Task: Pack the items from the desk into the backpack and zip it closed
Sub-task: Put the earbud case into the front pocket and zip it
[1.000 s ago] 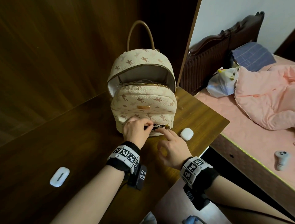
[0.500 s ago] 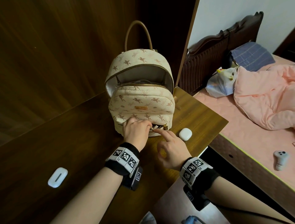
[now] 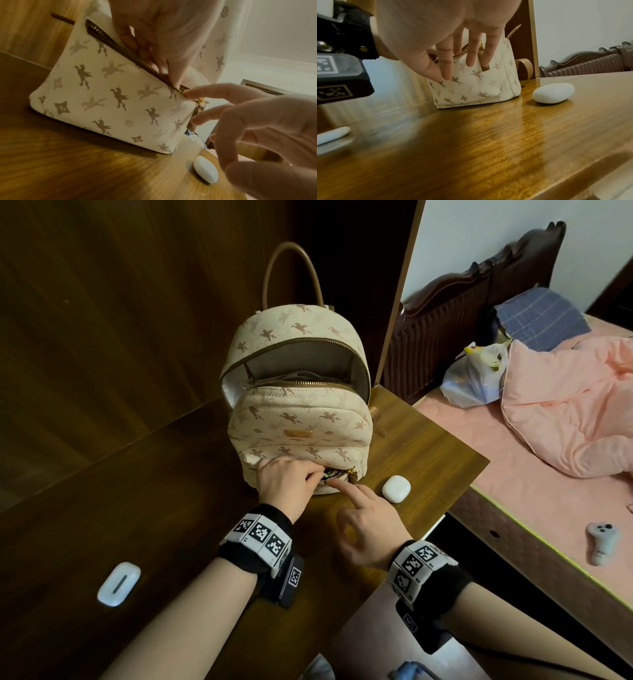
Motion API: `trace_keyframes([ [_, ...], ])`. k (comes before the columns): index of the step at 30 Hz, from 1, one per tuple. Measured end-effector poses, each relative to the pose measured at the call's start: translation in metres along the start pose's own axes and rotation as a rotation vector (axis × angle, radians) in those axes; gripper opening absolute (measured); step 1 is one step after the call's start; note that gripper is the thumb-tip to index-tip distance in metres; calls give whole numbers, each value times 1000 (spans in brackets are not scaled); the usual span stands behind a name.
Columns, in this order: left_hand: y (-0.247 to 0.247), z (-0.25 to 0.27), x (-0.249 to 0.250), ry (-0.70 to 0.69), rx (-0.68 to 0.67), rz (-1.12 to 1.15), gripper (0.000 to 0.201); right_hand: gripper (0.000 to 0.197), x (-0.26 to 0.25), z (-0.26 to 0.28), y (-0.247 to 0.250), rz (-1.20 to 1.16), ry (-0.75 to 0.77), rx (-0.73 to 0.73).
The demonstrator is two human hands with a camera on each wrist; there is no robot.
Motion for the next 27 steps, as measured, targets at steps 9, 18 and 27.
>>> trace_keyframes([
  [9, 4, 7, -12, -116, 63, 262, 15, 9, 2, -9, 5, 28, 0, 4],
  [18, -1, 23, -24, -267, 35, 194, 22, 13, 0, -14, 3, 54, -19, 68],
  [27, 0, 35, -36, -259, 185, 28, 28, 11, 14, 2, -2, -15, -110, 178],
])
Point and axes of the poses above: each hand's wrist, its own z-axis away from the middle knuckle, its own y-axis out of the back of the hand, x = y × z, the point moved 2 cm from there along -z, towards the middle knuckle, and after that the axes turned 7 degrees about -x, right-handed, at the moved point
